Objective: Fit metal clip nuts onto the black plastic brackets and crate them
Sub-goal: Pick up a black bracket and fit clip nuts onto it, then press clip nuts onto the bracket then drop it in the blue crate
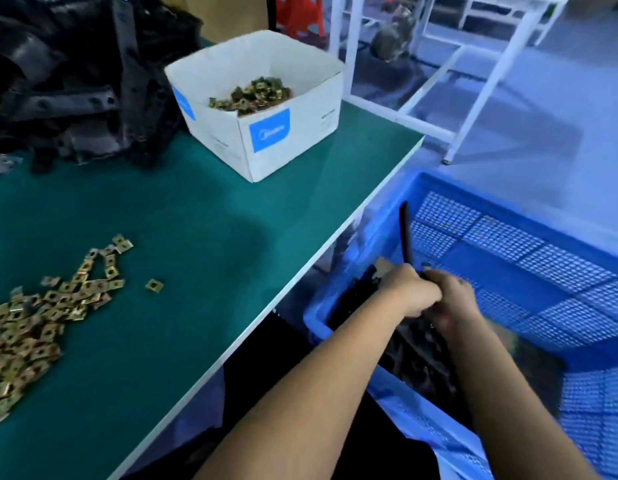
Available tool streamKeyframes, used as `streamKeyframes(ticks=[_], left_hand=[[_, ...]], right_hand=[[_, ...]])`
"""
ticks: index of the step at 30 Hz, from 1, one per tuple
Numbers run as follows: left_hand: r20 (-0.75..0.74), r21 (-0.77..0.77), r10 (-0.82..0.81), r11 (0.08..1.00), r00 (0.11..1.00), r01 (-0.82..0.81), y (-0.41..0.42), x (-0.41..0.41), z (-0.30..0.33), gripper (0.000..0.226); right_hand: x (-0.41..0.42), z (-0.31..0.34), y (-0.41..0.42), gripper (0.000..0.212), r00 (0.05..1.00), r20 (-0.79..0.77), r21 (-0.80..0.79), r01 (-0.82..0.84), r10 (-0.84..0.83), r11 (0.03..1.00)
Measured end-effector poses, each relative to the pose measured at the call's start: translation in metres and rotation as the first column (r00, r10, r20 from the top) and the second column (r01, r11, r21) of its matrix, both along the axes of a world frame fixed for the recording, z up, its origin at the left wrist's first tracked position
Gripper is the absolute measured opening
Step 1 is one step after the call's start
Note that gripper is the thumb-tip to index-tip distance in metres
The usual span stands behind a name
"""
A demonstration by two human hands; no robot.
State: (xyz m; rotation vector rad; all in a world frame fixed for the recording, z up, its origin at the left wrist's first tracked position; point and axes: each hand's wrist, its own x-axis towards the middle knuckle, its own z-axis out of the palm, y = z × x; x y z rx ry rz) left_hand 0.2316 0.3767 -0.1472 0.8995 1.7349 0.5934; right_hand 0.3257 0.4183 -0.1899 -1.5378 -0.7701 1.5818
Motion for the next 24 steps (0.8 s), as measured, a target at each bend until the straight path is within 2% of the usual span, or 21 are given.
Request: streamKeyframes(ticks=[3, 4, 7, 9, 11, 13, 15, 16, 18, 19, 21, 23, 24], left_hand=[[-0.086, -0.153, -0.202, 0.97, 0.976, 0.187, -0.01, -0.005, -0.027, 0.029], [-0.135, -0.195, -0.264, 0.952, 0.955, 0.236, -0.012, -0.011, -0.031, 0.032], [-0.341, -0.241, -0.373, 0.922, 0.863, 0.303, -0.013, -0.033, -0.031, 0.04], [-0.421, -0.23, -0.385, 0.921, 0.821, 0.314, -0.009, -0.042, -0.022, 0.039], [-0.467, -0.217, -0.393, 0.919, 0.792, 0.328, -0.004, -0.047, -0.007, 0.032], [-0.489, -0.199, -0.399, 0.917, 0.776, 0.346, 0.002, -0.048, 0.013, 0.02], [-0.508, -0.167, -0.406, 0.912, 0.76, 0.376, 0.009, -0.05, 0.038, 0.017], [-0.529, -0.106, -0.385, 0.914, 0.756, 0.391, 0.012, -0.052, 0.053, 0.017], [-0.513, 0.169, -0.258, 0.905, 0.818, 0.391, 0.013, -0.06, 0.084, 0.015], [-0.432, 0.353, -0.177, 0.869, 0.884, 0.347, 0.01, -0.065, 0.102, 0.012], [-0.179, 0.658, -0.061, 0.735, 0.982, 0.166, -0.005, -0.082, 0.138, 0.005], [-0.007, 0.796, 0.06, 0.604, 0.998, -0.031, -0.024, -0.11, 0.165, 0.007], [0.045, 0.825, 0.138, 0.553, 0.989, -0.115, -0.033, -0.125, 0.174, 0.009]], right_hand=[[0.013, -0.047, -0.01, 0.01, 0.978, 0.209, -0.141, 0.046, -0.015, 0.989], [0.016, -0.061, -0.011, 0.022, 0.946, 0.325, -0.152, 0.048, 0.004, 0.987], [0.021, -0.073, -0.016, 0.036, 0.744, 0.637, -0.183, -0.107, 0.201, 0.977], [0.02, -0.072, -0.018, 0.037, 0.633, 0.741, -0.182, -0.134, 0.226, 0.974], [0.013, -0.065, -0.016, 0.032, 0.588, 0.793, -0.113, -0.118, 0.161, 0.987], [0.001, -0.049, -0.011, 0.026, 0.581, 0.811, 0.002, -0.116, 0.067, 0.993], [-0.012, -0.022, -0.006, 0.02, 0.582, 0.809, 0.184, -0.118, -0.082, 0.976], [-0.018, -0.005, -0.004, 0.017, 0.592, 0.784, 0.32, -0.132, -0.185, 0.938], [-0.029, 0.034, -0.002, 0.011, 0.637, 0.672, 0.596, -0.165, -0.376, 0.786], [-0.035, 0.056, -0.001, 0.01, 0.664, 0.598, 0.708, -0.177, -0.448, 0.683], [-0.051, 0.101, -0.001, 0.009, 0.729, 0.434, 0.871, -0.19, -0.529, 0.453], [-0.079, 0.142, -0.009, 0.008, 0.806, 0.305, 0.943, -0.183, -0.508, 0.276], [-0.096, 0.16, -0.016, 0.008, 0.84, 0.273, 0.957, -0.186, -0.468, 0.224]])
